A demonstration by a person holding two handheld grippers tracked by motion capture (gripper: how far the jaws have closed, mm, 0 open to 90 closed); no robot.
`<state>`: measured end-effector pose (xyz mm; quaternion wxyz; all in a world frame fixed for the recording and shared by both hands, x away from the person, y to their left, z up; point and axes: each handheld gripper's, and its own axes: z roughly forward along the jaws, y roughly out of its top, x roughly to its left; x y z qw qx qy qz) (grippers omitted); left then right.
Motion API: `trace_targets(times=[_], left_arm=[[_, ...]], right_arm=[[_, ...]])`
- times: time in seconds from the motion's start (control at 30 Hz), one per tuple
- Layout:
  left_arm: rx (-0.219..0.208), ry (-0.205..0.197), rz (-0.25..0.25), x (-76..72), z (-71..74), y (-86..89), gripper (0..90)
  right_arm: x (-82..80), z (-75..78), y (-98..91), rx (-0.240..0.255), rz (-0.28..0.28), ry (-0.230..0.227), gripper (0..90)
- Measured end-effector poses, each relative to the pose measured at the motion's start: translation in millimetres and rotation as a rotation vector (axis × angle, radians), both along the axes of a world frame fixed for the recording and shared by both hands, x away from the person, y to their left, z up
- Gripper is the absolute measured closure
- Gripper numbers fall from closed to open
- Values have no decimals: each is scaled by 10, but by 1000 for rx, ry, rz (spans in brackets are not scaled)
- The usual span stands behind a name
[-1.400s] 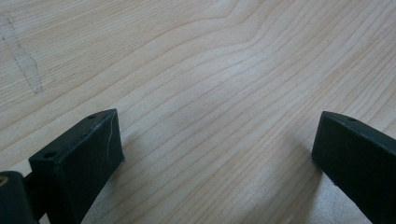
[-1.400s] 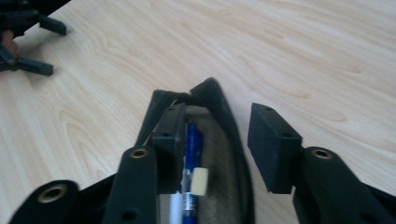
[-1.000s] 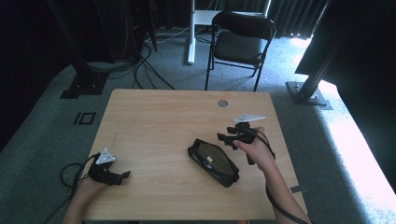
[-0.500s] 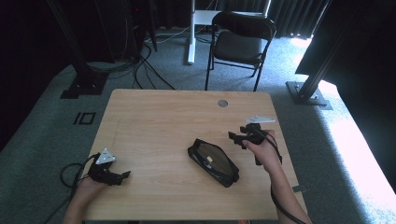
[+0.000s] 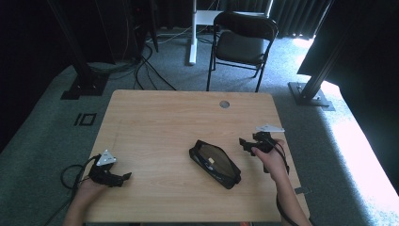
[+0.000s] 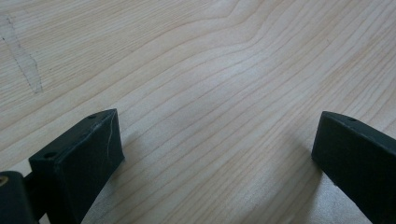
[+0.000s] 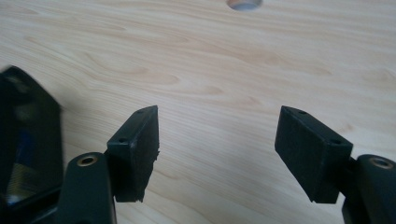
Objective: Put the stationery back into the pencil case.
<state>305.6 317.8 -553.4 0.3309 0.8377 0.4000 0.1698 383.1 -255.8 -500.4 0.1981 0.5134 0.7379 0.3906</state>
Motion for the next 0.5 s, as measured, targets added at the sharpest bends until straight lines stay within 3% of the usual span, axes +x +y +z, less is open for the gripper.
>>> trace_targets(times=[0.33, 0.5], left_arm=[[0, 0, 0, 0, 0, 0, 21], [0, 0, 0, 0, 0, 0, 21]], right_arm=[[-127, -232, -191, -42, -110, 17, 263], [-207, -319, -280, -32, -174, 21, 203]])
